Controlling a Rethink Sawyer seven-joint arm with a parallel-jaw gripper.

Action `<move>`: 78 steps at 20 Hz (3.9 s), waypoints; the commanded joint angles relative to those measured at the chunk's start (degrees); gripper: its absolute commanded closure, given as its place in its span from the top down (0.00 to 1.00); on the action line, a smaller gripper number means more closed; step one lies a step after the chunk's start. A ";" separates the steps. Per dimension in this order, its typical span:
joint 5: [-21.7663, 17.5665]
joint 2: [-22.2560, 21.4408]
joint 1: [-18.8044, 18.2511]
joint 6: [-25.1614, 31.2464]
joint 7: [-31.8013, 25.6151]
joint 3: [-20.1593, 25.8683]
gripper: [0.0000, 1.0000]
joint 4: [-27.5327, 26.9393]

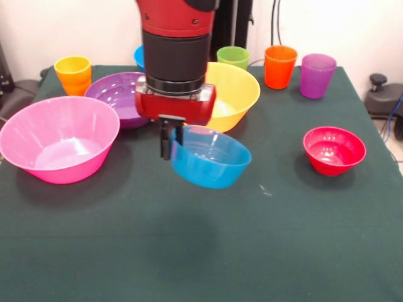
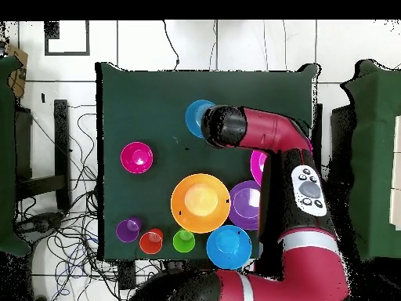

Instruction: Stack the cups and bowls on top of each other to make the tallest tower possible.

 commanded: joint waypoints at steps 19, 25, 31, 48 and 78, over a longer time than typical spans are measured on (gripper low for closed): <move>-6.39 14.49 -0.67 -7.31 -4.00 9.12 0.00 -4.05; -7.63 14.28 -1.02 -10.36 -3.42 8.51 0.00 -3.52; -8.67 13.57 -0.22 -13.54 -2.53 7.31 0.00 -3.37; -10.22 12.51 0.04 -12.56 -1.51 6.24 1.00 -3.80; -4.80 -9.88 7.40 1.65 7.54 2.45 1.00 18.60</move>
